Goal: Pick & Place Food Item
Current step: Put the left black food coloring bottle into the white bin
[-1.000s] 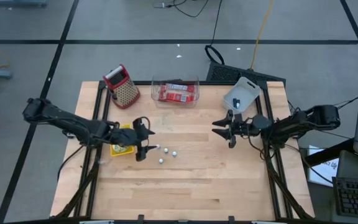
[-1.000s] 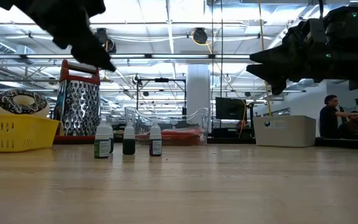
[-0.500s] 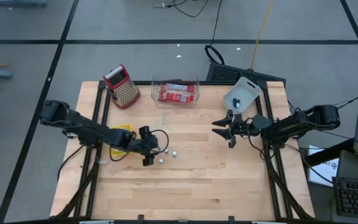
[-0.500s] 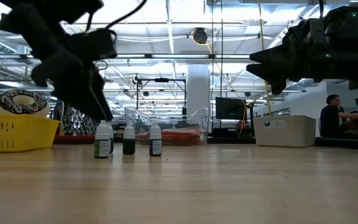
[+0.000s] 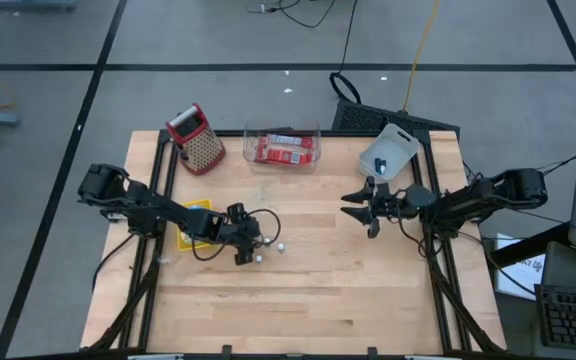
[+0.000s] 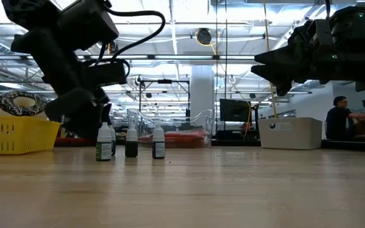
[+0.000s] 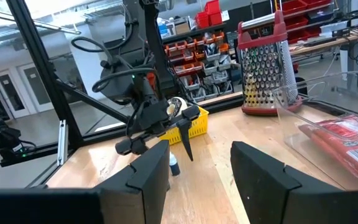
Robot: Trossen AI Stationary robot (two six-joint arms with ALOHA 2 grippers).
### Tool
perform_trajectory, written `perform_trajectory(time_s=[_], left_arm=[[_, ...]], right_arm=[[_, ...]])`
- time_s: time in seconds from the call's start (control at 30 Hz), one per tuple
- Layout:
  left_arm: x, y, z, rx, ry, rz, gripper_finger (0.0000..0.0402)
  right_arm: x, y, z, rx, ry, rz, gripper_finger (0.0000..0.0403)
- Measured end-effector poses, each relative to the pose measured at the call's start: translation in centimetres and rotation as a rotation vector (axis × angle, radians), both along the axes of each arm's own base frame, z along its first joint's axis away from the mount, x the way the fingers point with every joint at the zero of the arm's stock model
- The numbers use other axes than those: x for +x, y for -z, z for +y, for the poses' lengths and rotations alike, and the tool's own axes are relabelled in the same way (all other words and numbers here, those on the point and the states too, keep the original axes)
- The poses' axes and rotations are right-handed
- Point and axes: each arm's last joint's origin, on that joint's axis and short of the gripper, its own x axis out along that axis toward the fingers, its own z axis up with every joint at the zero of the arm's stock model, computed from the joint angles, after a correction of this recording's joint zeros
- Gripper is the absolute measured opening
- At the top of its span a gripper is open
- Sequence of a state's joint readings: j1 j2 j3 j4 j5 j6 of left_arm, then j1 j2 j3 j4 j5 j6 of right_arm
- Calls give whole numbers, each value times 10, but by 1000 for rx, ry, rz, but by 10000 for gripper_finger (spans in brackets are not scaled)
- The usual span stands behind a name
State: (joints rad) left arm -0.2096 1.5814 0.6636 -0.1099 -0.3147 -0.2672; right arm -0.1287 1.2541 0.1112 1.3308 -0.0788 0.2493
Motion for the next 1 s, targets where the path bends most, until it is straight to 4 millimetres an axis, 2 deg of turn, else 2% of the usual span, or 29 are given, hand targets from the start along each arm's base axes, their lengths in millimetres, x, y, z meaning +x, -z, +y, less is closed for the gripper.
perform_trajectory(time_s=[0.27, 0.6, 0.87, 1.0], left_arm=[[0, 0, 0, 2, 4, 6, 282], [0, 0, 0, 1, 5, 4, 172], [0, 0, 0, 33, 47, 9, 107], [5, -11, 0, 64, 56, -20, 78]], right_arm=[[0, 3, 0, 4, 2, 29, 160], [0, 3, 0, 4, 3, 26, 160], [0, 2, 0, 4, 3, 25, 160], [0, 1, 0, 16, 2, 12, 160]])
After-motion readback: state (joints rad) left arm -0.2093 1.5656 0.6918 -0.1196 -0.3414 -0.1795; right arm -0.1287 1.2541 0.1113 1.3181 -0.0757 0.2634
